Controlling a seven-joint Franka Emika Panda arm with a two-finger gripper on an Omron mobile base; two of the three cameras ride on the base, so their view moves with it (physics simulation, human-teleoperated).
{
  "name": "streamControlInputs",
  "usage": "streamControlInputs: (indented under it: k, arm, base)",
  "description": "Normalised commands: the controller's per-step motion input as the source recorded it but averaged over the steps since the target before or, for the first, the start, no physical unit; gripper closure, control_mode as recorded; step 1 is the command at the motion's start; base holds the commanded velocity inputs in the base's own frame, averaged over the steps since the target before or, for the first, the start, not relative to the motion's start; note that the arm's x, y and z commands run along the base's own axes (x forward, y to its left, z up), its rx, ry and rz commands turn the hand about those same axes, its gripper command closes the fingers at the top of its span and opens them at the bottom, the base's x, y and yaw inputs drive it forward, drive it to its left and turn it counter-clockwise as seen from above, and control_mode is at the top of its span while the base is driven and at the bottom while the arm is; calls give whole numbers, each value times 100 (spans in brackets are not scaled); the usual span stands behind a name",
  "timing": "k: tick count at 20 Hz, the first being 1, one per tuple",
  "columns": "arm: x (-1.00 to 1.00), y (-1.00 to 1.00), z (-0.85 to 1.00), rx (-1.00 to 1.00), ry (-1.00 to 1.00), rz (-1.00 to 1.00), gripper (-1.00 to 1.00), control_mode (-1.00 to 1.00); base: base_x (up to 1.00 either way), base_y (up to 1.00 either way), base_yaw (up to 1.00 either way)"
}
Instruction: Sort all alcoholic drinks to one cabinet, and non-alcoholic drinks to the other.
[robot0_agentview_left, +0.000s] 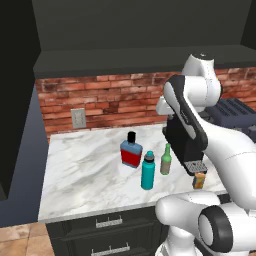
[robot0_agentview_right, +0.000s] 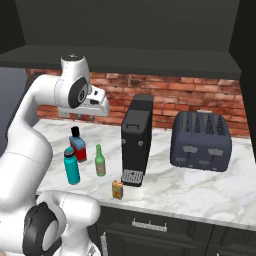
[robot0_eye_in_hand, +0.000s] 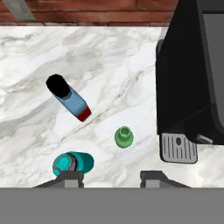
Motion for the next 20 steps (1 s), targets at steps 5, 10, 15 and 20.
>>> streamControlInputs:
  k: [5,10,15,20]
  arm:
    - [-17,1,0,0,-5,0,-100,-100]
    - [-47,17,0,0,-9,-3,-100,-100]
    - [-53,30,0,-5,-7,-10,-100,-100]
    - [-36,41,0,-8,-1,-15,-100,-100]
  base:
    - [0,0,0]
    - [0,0,0]
    - [0,0,0]
    - [0,0,0]
